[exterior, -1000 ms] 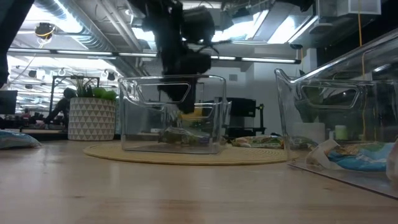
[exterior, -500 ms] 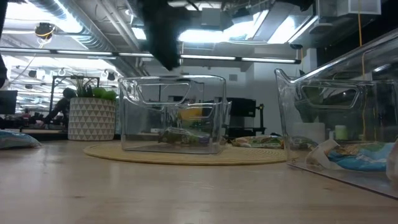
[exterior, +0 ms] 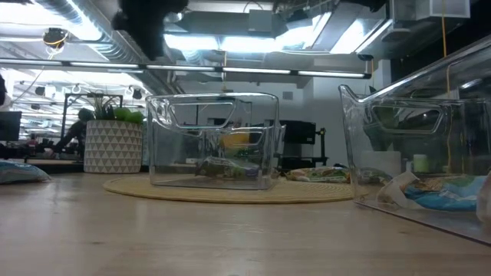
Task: Pick and place Granola Bars by type
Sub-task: Put the red granola bar pack into the bottom right transparent bin
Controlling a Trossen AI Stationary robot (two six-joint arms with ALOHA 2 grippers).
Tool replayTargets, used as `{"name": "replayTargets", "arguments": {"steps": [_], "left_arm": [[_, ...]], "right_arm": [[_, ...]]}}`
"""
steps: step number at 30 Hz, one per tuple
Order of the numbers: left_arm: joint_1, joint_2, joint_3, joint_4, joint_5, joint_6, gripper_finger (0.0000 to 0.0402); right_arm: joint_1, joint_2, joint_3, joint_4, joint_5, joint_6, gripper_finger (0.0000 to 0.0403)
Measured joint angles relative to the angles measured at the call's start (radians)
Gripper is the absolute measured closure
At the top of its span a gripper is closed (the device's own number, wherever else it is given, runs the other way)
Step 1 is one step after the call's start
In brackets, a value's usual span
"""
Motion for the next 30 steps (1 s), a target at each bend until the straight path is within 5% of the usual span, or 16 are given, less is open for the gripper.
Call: {"name": "replayTargets", "arguments": {"steps": [30], "left_arm": [[-0.26,0.001,-0.369,-0.056,0.176,-0.506,0.0289]], "right_arm": [[0.0,0.047,0.0,0.009,-0.036,-0.003,0.015]]}}
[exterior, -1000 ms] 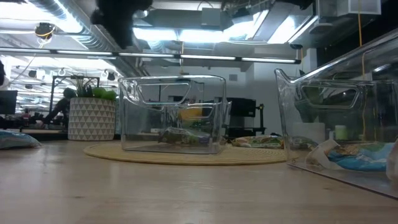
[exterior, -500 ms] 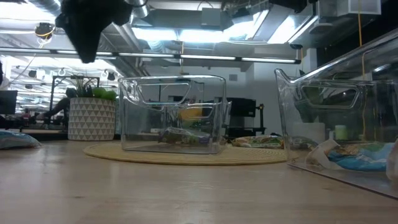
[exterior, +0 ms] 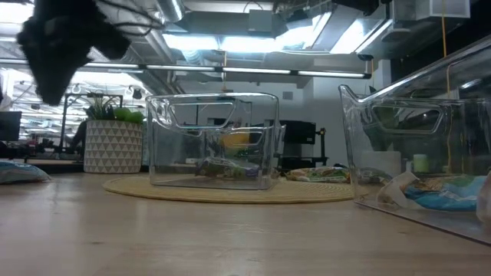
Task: Pick and place Granola Bars by type
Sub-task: Put the red granola bar pack into the bottom right transparent bin
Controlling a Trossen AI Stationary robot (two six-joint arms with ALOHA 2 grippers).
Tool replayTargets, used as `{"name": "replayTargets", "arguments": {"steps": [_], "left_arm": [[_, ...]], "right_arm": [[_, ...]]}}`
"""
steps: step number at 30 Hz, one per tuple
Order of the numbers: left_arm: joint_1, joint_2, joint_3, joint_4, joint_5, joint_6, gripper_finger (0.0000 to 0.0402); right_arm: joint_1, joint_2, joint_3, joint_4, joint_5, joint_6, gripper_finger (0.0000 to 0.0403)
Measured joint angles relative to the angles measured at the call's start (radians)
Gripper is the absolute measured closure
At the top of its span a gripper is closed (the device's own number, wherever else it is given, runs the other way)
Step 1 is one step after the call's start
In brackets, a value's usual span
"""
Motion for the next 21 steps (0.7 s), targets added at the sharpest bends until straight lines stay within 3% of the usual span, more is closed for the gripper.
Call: {"name": "replayTargets", "arguments": {"steps": [9,21], "left_arm": [[-0.051,0.0,-0.115,0.072,0.063,-0.059,0.0271],[-0.056,0.0,-0.217,0.175,0.068,-0.099,0.0167]], "right_arm": [[0.0,0.0,0.0,0.0,0.0,-0.003,0.015],[0.0,0.0,0.0,-0.001,0.0,-0.001,0.015]]}}
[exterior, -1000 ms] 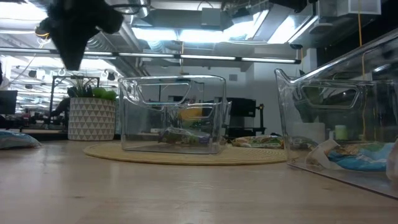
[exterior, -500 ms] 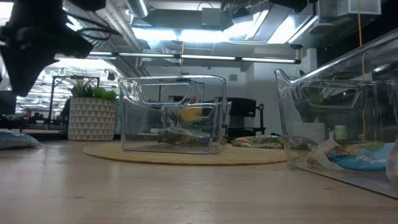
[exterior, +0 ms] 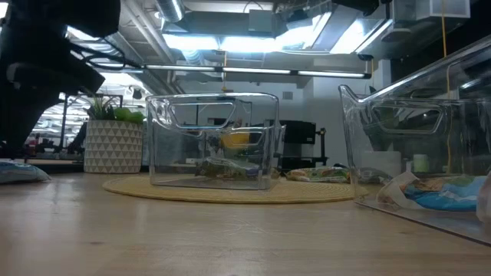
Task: Pick and place Granola Bars by type
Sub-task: Put the red granola bar pack into the bottom right transparent bin
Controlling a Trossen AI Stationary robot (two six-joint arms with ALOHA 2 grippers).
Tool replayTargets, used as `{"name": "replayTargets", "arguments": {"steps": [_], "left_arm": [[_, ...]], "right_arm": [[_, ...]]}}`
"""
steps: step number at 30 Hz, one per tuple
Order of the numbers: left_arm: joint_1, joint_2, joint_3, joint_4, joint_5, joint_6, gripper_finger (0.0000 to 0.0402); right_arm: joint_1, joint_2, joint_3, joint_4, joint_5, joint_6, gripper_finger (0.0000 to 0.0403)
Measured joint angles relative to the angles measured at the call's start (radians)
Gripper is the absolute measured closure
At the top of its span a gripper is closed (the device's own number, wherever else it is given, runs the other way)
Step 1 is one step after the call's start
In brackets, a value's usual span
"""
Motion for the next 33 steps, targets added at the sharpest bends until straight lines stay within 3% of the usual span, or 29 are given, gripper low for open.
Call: {"name": "replayTargets", "arguments": {"steps": [7,12,20,25,33], "left_arm": [[0.0,0.0,-0.045,0.079,0.002,0.001,0.0143],[0.0,0.0,-0.093,0.179,0.009,0.0,0.0145],[0.0,0.0,-0.139,0.208,0.029,-0.002,0.0151],[0.0,0.0,-0.144,0.266,0.037,0.011,0.0182],[0.0,0.0,-0.144,0.293,0.053,0.011,0.0273]], "right_arm": [[0.0,0.0,0.0,0.0,0.0,0.0,0.015],[0.0,0.0,0.0,0.0,0.0,0.0,0.015],[0.0,0.0,0.0,0.0,0.0,0.001,0.015],[0.0,0.0,0.0,0.0,0.0,0.001,0.015],[0.0,0.0,0.0,0.0,0.0,0.001,0.015]]}}
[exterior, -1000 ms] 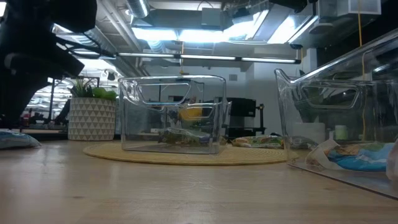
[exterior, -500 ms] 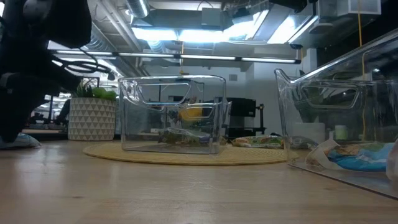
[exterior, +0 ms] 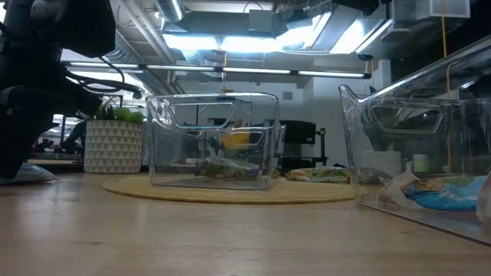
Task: Pick and place Granola Bars by type
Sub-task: Put the red granola bar pack into the bottom right transparent bin
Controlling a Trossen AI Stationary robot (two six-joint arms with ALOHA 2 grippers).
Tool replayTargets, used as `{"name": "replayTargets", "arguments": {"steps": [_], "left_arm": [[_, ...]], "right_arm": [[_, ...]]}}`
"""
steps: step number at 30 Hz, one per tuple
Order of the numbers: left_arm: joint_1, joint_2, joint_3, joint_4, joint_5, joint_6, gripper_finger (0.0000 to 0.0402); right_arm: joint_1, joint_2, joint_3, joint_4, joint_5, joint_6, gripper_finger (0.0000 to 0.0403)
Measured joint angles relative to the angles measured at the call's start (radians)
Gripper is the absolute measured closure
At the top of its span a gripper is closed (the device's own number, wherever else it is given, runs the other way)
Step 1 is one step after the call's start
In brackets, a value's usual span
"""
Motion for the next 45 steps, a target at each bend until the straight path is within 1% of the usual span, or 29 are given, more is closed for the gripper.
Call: {"name": "replayTargets", "arguments": {"steps": [7,10,17,21,29,36,42,45], "left_arm": [[0.0,0.0,0.0,-0.001,0.0,0.0,0.0362],[0.0,0.0,0.0,-0.002,0.0,-0.008,0.039],[0.0,0.0,0.0,0.0,0.007,-0.01,0.0388],[0.0,0.0,0.003,-0.002,0.013,-0.01,0.0396],[0.0,0.0,0.078,-0.039,-0.004,0.038,0.0397],[0.0,0.0,0.183,-0.169,-0.061,0.055,0.0398],[0.0,0.0,0.324,-0.372,-0.145,0.071,0.0398],[0.0,0.0,0.41,-0.477,-0.208,0.072,0.0398]], "right_arm": [[0.0,0.0,0.0,0.0,0.0,0.003,0.015],[0.0,0.0,0.0,0.0,0.0,0.003,0.015],[0.0,0.0,0.0,0.0,0.0,0.003,0.015],[0.0,0.0,0.0,0.0,0.0,0.003,0.015],[0.0,0.0,0.0,-0.001,0.0,0.003,0.015],[0.0,0.0,0.0,-0.001,0.0,0.001,0.015],[0.0,0.0,0.0,-0.001,0.0,0.0,0.015],[0.0,0.0,0.0,-0.001,0.0,0.003,0.015]]}}
